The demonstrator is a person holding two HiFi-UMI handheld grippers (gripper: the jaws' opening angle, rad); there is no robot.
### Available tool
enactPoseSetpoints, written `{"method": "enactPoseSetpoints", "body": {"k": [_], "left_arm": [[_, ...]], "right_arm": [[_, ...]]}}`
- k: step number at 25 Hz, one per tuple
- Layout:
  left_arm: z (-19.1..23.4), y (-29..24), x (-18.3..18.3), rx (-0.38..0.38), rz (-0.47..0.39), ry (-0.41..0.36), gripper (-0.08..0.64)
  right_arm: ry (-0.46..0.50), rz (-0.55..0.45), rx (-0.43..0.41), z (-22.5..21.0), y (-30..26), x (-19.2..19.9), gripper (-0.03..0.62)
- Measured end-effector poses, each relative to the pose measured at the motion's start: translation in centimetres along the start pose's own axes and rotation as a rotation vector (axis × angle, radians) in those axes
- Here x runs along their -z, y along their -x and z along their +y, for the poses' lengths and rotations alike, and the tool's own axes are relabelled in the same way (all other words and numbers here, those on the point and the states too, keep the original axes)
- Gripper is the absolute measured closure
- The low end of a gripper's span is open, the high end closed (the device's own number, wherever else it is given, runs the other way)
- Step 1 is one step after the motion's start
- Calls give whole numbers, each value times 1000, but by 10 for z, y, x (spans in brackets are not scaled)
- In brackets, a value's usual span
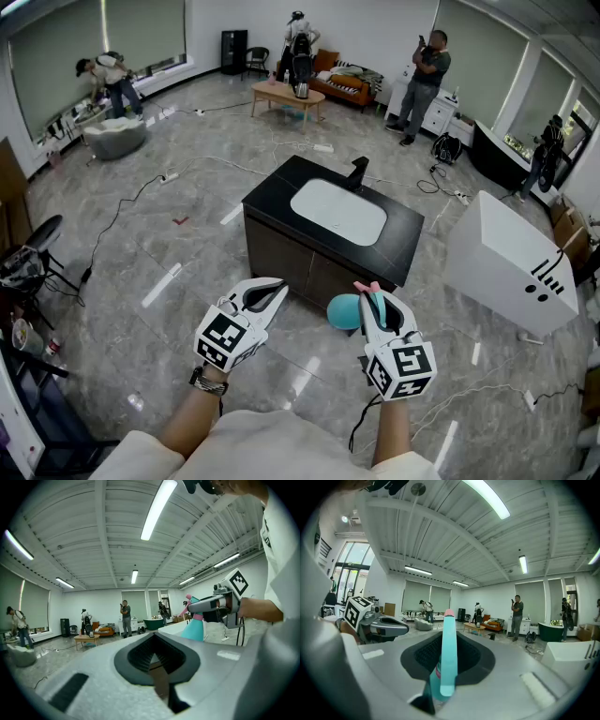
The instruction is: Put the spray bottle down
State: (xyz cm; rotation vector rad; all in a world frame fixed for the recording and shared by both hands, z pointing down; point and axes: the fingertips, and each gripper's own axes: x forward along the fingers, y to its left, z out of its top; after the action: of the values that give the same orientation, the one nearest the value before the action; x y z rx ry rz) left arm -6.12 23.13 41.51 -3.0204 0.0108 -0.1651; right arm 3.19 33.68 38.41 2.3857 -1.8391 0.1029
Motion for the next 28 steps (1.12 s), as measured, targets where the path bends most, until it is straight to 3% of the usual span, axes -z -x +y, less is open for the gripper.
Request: {"method": "enactPoseSetpoints", "body": {"k": [28], "left_arm": [[-19,-31,10,-41,30,15,555]], "right_arm": [[-46,-21,-42,-40,4,11,522]]}}
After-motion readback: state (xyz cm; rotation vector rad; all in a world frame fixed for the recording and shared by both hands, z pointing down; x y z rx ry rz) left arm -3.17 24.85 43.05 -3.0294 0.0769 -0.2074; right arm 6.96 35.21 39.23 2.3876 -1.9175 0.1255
